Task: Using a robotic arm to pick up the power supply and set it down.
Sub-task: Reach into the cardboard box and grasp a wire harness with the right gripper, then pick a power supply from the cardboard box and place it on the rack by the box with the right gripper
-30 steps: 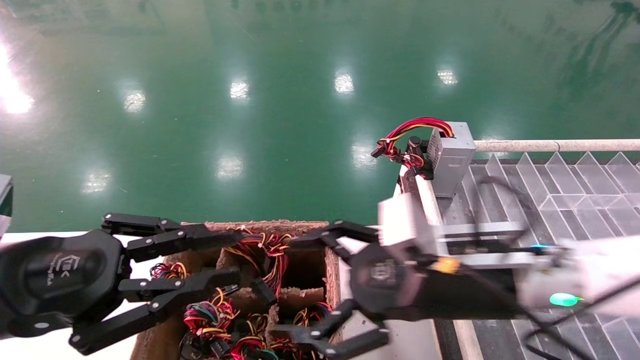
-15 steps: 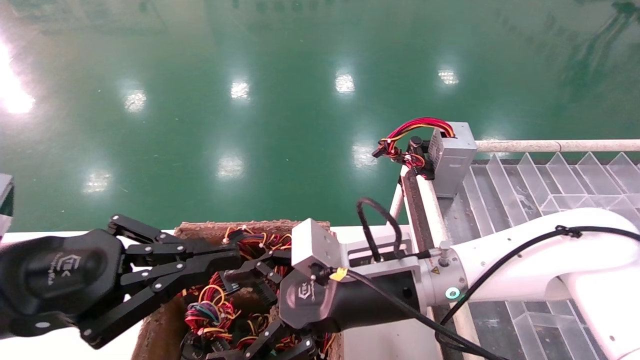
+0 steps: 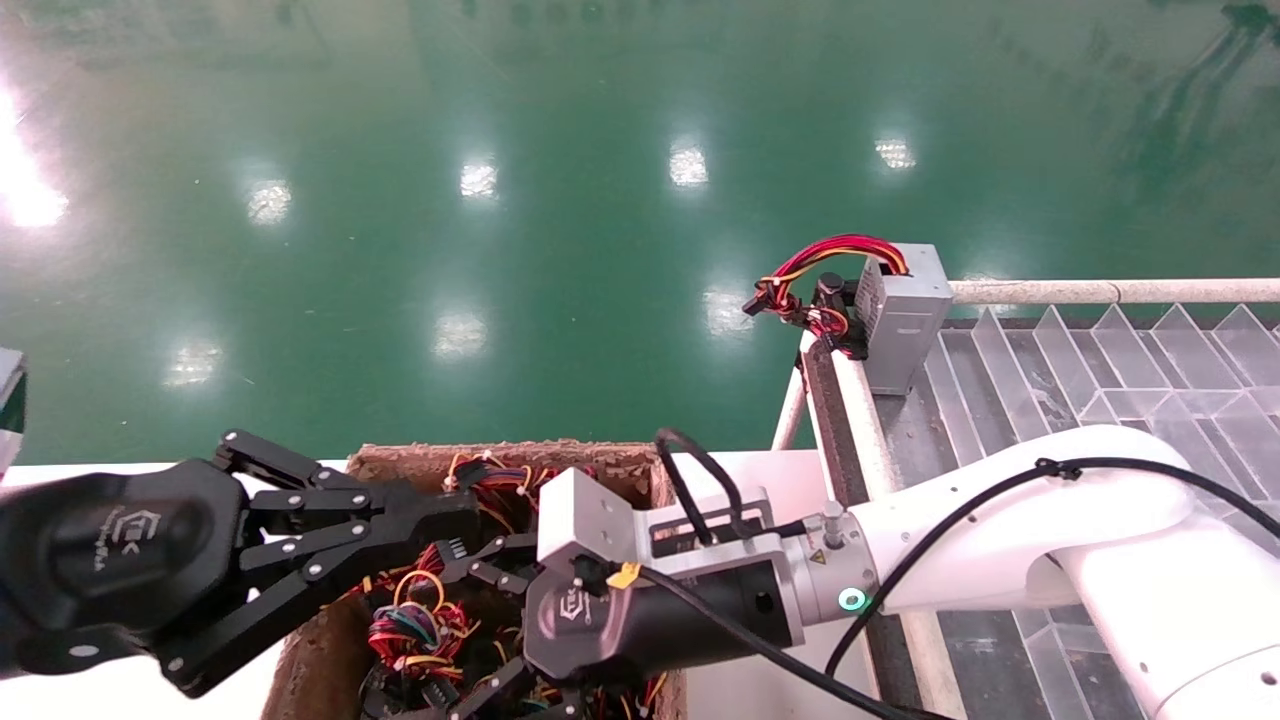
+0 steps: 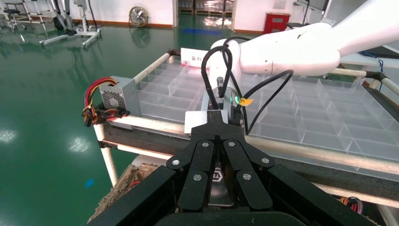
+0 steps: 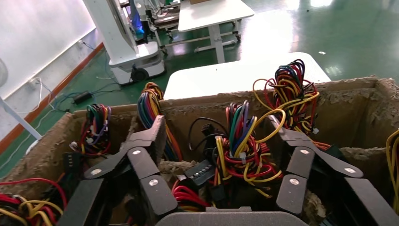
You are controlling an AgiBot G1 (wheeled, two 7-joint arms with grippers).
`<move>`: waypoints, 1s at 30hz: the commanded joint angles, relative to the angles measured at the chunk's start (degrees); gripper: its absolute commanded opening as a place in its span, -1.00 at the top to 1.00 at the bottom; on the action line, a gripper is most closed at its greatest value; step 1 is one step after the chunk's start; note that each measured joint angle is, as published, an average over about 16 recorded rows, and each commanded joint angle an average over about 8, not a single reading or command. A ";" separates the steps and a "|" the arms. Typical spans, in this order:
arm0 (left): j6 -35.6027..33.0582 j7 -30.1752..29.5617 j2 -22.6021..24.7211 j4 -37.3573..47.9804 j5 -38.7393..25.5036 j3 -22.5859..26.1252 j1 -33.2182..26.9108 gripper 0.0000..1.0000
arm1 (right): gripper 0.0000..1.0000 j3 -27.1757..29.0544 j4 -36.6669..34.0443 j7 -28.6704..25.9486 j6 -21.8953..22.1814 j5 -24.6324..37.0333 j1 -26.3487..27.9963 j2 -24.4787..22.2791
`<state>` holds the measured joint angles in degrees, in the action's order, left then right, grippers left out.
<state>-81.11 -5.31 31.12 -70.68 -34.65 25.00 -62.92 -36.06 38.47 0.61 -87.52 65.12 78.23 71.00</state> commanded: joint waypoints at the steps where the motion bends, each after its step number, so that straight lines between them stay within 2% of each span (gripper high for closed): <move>1: 0.00 0.00 0.00 0.00 0.00 0.00 0.00 1.00 | 1.00 -0.13 -0.56 0.59 0.29 0.21 0.04 0.42; 20: 0.00 0.00 0.00 0.00 0.00 0.00 0.00 1.00 | 1.00 0.10 -6.29 4.81 -0.37 -0.60 -0.23 1.32; 30: 0.00 0.00 0.00 0.00 0.00 0.00 0.00 1.00 | 1.00 1.65 -9.02 4.37 -2.27 -4.98 -1.00 0.78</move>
<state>-81.11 -5.30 31.12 -70.68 -34.65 25.00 -62.92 -34.38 29.55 4.57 -89.69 59.55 76.97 71.65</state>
